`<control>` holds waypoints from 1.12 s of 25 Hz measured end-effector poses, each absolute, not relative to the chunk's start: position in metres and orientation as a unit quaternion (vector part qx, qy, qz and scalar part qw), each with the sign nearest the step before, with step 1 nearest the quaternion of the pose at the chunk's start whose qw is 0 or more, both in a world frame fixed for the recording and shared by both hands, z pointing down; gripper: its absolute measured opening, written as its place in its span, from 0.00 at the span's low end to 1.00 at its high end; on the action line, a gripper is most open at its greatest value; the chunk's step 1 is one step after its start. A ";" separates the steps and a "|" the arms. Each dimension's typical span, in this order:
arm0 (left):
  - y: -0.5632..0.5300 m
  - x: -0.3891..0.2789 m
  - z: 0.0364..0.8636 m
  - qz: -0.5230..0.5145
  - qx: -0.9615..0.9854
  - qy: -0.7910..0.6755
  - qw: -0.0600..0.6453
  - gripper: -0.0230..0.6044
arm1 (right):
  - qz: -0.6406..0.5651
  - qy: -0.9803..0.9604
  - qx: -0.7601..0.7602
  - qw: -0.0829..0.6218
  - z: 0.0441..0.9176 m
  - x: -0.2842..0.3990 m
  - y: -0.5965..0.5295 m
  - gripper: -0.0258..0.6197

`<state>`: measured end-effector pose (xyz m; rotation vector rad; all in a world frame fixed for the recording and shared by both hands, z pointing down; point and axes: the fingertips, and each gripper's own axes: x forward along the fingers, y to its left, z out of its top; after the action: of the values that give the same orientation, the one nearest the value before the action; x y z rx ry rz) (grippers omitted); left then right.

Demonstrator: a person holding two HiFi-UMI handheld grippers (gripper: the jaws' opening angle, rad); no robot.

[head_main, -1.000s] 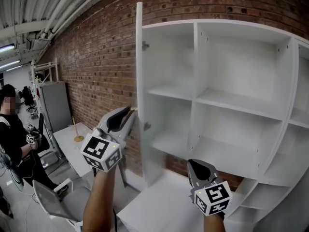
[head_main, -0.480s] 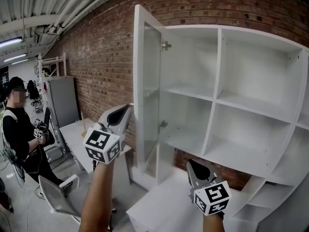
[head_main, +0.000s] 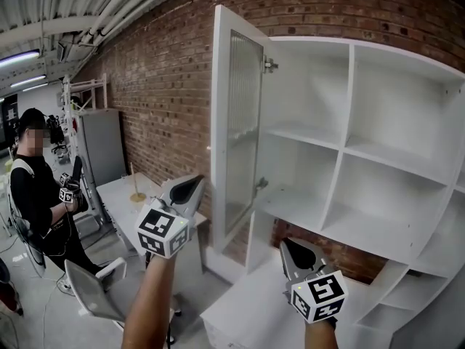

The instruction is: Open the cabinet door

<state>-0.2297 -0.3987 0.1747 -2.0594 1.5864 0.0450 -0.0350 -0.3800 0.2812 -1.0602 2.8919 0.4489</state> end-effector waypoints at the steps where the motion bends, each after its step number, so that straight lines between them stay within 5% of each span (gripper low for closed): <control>1: -0.398 -0.233 0.179 0.015 -0.764 0.588 0.265 0.04 | 0.144 0.929 -0.340 0.014 0.282 -0.039 -0.379 0.05; 28: -0.344 -0.298 0.288 0.000 -0.781 0.595 0.191 0.04 | 0.159 0.935 -0.316 -0.019 0.294 -0.132 -0.362 0.05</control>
<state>-0.2980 -0.3443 0.2884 -2.1926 1.6705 -0.0003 -0.1316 -0.3618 0.2942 -1.0059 2.9743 0.5061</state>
